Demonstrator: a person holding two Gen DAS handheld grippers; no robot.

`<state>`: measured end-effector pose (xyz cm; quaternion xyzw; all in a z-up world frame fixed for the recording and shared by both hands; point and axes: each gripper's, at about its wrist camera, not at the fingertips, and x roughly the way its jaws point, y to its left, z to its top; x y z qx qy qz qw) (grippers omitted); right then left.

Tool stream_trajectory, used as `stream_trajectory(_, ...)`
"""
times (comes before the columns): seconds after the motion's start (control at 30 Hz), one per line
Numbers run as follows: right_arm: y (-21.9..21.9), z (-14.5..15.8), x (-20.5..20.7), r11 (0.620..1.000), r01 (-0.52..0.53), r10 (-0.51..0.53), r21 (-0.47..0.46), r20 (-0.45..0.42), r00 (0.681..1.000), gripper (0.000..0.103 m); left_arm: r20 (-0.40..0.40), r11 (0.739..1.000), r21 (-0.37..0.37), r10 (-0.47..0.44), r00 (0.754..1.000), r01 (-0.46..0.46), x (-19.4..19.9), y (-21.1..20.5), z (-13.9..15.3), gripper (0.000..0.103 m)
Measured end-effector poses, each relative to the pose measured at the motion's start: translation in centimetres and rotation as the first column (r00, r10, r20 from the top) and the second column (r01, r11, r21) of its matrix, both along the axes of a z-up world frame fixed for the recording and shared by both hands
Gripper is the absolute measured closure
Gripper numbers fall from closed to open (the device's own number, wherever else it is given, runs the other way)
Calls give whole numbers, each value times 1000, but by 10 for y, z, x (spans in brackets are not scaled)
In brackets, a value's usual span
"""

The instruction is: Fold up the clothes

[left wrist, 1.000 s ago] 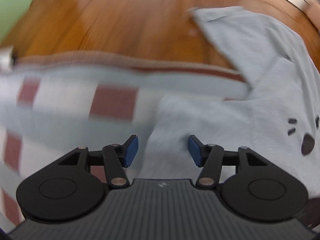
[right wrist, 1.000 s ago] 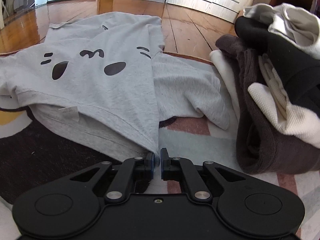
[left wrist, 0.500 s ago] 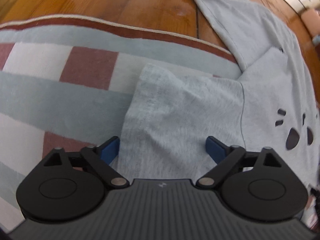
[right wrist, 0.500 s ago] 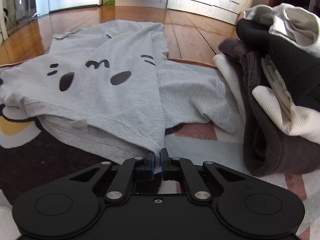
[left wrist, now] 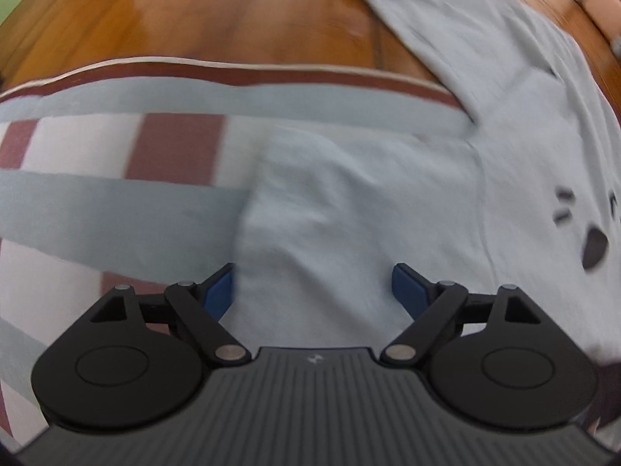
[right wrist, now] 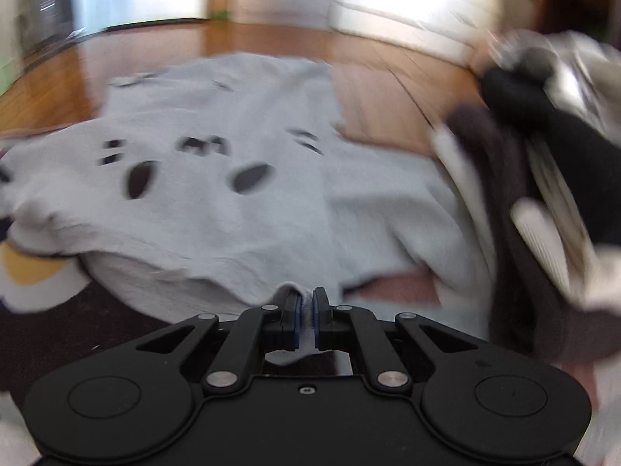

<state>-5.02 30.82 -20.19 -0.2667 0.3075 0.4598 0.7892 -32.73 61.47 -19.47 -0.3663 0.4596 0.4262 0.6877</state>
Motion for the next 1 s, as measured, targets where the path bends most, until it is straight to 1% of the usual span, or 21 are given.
stream_trajectory(0.07,3,3,-4,1000,13,-13,0,6,1000,96,-22,999,-4,-39,999,39,10,-2,-3,7)
stream_trajectory(0.1,0,6,-5,1000,19,-19,14,6,1000,96,-21,999,10,-37,999,38,11,-1,-3,6)
stream_trajectory(0.13,-4,9,-7,999,29,-29,36,5,1000,96,-19,999,24,-36,999,37,12,-1,-3,10)
stream_trajectory(0.17,-9,13,-7,997,43,-43,57,-7,999,96,-19,998,43,-37,999,38,14,-1,-2,35)
stream_trajectory(0.2,-14,14,-6,995,63,-61,74,-31,998,96,-23,996,75,-50,998,52,17,-3,3,58)
stream_trajectory(0.23,-19,16,-4,992,85,-80,88,-57,995,96,-23,993,91,-70,997,72,21,-6,6,98)
stream_trajectory(0.27,-22,16,-2,990,102,-94,97,-82,992,96,-15,993,90,-77,997,78,24,-7,8,97)
stream_trajectory(0.3,-21,15,-1,991,101,-93,89,-93,991,96,-30,991,102,-79,996,82,27,-9,10,97)
stream_trajectory(0.37,-16,9,-1,996,80,-76,49,-82,994,97,-100,976,176,-108,989,124,36,-17,19,98)
stream_trajectory(0.43,-10,5,0,997,72,-72,-2,-40,997,97,-170,944,281,-130,977,175,44,-24,34,98)
stream_trajectory(0.47,-10,6,2,997,75,-75,-6,-40,996,98,-186,928,325,-128,974,183,45,-26,44,98)
stream_trajectory(0.5,-11,10,5,996,84,-83,9,-60,995,98,-186,918,355,-118,975,179,45,-26,53,98)
stream_trajectory(0.57,-14,20,11,994,99,-92,56,-111,990,98,-176,906,393,-95,980,159,41,-25,74,98)
stream_trajectory(0.67,-17,36,15,990,88,-69,108,-170,983,98,-196,888,429,-88,977,166,27,-22,105,97)
stream_trajectory(0.73,-20,45,13,987,70,-38,144,-215,976,98,-215,883,444,-60,975,152,12,-16,124,97)
stream_trajectory(0.77,-20,48,10,985,64,-25,158,-240,971,99,-228,885,444,-43,973,143,4,-13,132,97)
stream_trajectory(0.83,-18,48,2,984,53,-6,169,-268,963,99,-271,906,406,-3,963,117,-10,-1,135,97)
stream_trajectory(0.9,-12,44,-11,989,16,26,148,-275,961,99,-325,927,365,35,945,91,-23,10,136,96)
stream_trajectory(0.93,-8,42,-19,992,-8,42,128,-268,963,99,-391,940,328,48,919,91,-24,15,127,92)
stream_trajectory(0.97,-3,39,-27,994,-44,67,96,-251,966,98,-452,951,295,56,891,90,-24,19,118,92)
stream_trajectory(1.0,0,38,-34,995,-77,91,67,-239,967,97,-501,956,277,58,863,97,-24,22,110,92)
